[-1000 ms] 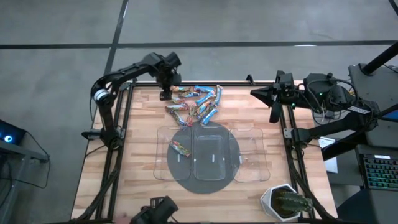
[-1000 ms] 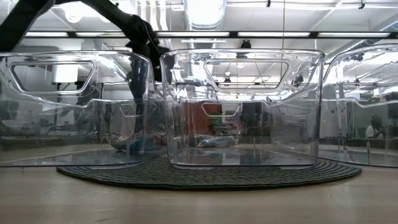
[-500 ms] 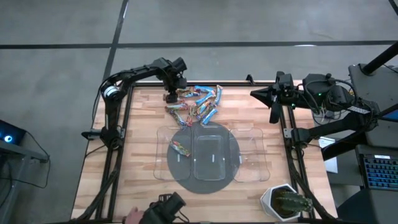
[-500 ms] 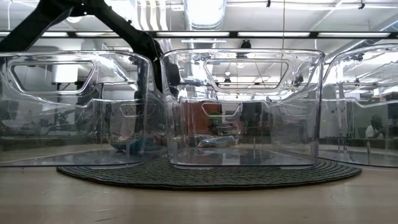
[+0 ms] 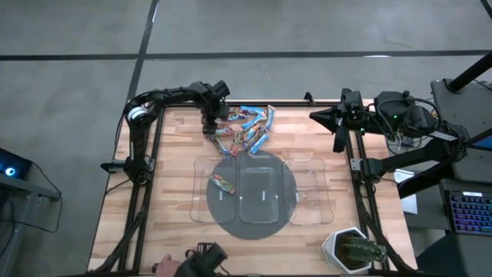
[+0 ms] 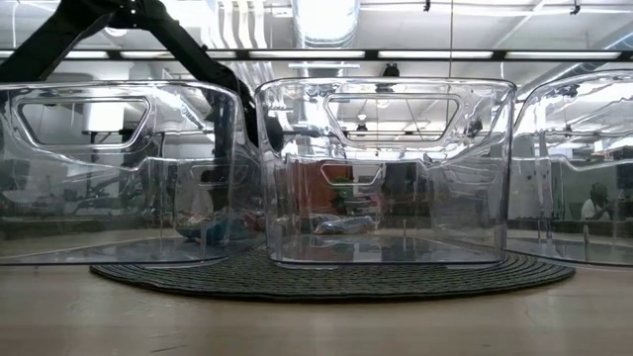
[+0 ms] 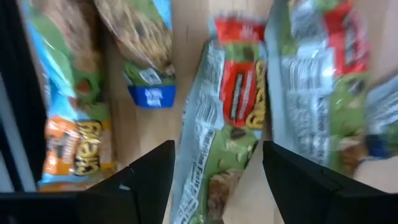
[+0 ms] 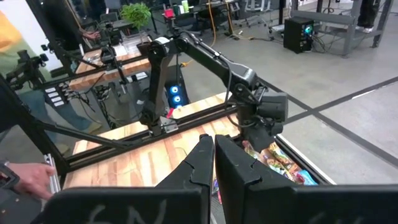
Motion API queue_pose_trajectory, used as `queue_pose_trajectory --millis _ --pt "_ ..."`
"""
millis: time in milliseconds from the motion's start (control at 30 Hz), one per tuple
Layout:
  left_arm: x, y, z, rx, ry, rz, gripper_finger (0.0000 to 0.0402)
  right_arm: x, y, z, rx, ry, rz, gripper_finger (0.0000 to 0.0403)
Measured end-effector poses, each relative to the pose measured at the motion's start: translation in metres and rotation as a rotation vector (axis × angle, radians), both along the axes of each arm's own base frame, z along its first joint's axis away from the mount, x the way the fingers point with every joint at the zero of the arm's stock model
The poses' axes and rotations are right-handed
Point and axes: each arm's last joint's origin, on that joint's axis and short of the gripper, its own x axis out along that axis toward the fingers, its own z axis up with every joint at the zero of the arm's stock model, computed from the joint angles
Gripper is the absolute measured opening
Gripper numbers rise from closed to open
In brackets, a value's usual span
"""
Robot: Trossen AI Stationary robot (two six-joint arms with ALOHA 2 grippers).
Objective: Pick and place Granola Bars by type
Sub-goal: Put the red granola bar into the left transparent bin
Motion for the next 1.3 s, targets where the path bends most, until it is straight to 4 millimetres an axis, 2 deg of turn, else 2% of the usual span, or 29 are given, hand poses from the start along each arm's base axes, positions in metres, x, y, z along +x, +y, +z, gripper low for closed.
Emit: queue_pose_trajectory --millis 300,667,833,1033,1300 --pt "-0.004 -0.005 -0.014 0.028 0.015 -0.003 0.0215 0.000 0.000 0.000 0.007 -0.002 -0.003 0.0008" --pt "0.001 0.000 -0.007 0.043 0.010 -0.001 0.0091 0.000 0.000 0.000 0.007 -0.002 -0.004 0.0008" --pt "0.001 0.000 0.000 0.025 0.030 0.000 0.0073 0.000 0.000 0.000 0.007 -0.002 -0.004 0.0008" --pt "0.003 0.001 0.027 -0.015 0.062 0.053 0.0073 0.000 0.000 0.000 0.007 -0.001 -0.004 0.0008" --pt "0.009 0.000 0.087 -0.039 0.066 0.167 0.0073 0.000 0.000 0.000 0.003 -0.001 -0.003 0.0008"
